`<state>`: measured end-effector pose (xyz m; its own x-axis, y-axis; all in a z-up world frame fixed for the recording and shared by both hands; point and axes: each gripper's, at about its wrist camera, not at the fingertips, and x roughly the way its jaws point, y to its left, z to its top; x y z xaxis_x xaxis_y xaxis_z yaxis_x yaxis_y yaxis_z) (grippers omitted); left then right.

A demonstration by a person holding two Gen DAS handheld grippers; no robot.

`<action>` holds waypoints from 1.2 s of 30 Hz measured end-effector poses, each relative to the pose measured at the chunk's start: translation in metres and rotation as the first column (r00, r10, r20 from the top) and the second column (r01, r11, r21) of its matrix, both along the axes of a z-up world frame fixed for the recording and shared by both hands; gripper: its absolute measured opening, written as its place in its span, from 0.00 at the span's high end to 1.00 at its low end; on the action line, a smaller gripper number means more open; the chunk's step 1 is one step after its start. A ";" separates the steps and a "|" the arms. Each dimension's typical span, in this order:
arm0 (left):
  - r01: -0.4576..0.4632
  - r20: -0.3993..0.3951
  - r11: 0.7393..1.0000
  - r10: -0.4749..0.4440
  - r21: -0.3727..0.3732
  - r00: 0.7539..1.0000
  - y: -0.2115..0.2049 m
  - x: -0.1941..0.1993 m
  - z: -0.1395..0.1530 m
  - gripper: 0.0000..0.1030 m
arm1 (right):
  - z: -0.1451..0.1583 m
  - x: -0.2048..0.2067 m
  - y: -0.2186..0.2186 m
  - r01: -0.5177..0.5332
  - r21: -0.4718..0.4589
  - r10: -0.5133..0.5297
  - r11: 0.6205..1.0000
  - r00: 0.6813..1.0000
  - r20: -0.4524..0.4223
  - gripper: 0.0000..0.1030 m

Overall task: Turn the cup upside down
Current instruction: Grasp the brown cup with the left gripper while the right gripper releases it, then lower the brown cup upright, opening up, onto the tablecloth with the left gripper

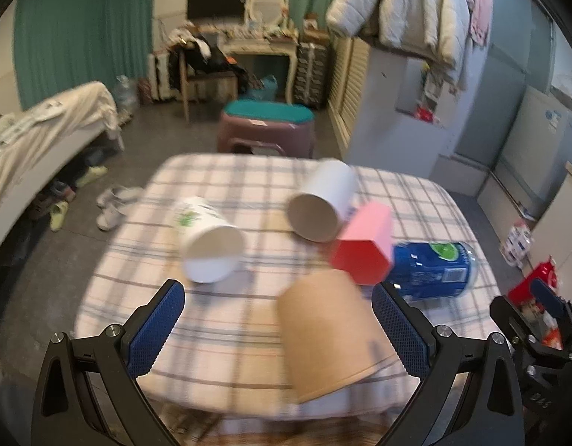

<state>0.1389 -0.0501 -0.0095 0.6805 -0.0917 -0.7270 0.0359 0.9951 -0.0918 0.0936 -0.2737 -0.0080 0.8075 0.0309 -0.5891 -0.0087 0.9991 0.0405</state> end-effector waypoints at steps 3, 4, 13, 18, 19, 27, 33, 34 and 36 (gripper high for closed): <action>0.002 -0.066 1.000 -0.002 -0.010 0.998 -0.012 0.016 -0.008 0.00 | -0.004 0.006 -0.009 0.005 -0.028 -0.005 1.000 1.000 0.005 0.01; -0.004 -0.096 1.000 0.003 -0.013 0.995 -0.014 0.022 -0.012 0.00 | -0.006 0.008 -0.012 0.004 -0.027 -0.003 1.000 1.000 0.004 0.01; -0.011 -0.285 1.000 0.008 -0.007 0.958 -0.028 0.058 -0.044 0.01 | -0.022 0.026 -0.031 -0.022 0.051 0.021 0.998 1.000 0.022 0.01; -0.019 -0.382 0.997 -0.009 -0.069 0.924 -0.029 0.064 -0.055 0.23 | -0.028 0.030 -0.036 -0.037 0.083 0.034 0.996 0.999 0.036 0.01; -0.023 -0.380 0.997 -0.007 -0.075 0.925 -0.028 0.065 -0.054 0.23 | -0.029 0.030 -0.036 -0.042 0.089 0.039 0.995 0.999 0.037 0.01; -0.011 -0.344 0.995 -0.025 -0.104 0.938 -0.024 0.055 -0.037 0.23 | -0.022 0.022 -0.042 -0.029 0.116 0.020 0.993 0.997 0.079 0.01; -0.003 -0.213 0.999 -0.006 -0.043 0.977 -0.023 0.042 -0.006 0.23 | -0.015 0.012 -0.040 -0.027 0.106 0.018 0.994 0.995 0.093 0.01; -0.012 -0.182 1.000 0.006 -0.029 0.983 -0.022 0.039 -0.002 0.23 | -0.014 0.011 -0.039 -0.029 0.101 0.020 0.994 0.995 0.093 0.01; -0.015 -0.112 1.000 0.017 0.010 0.994 -0.022 0.034 0.006 0.23 | -0.014 0.009 -0.036 -0.034 0.094 0.025 0.995 0.995 0.096 0.01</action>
<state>0.1728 -0.0721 -0.0030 0.5958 -0.0742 -0.7997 0.0100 0.9963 -0.0850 0.1025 -0.3097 -0.0216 0.8574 0.1079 -0.5032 -0.0463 0.9900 0.1334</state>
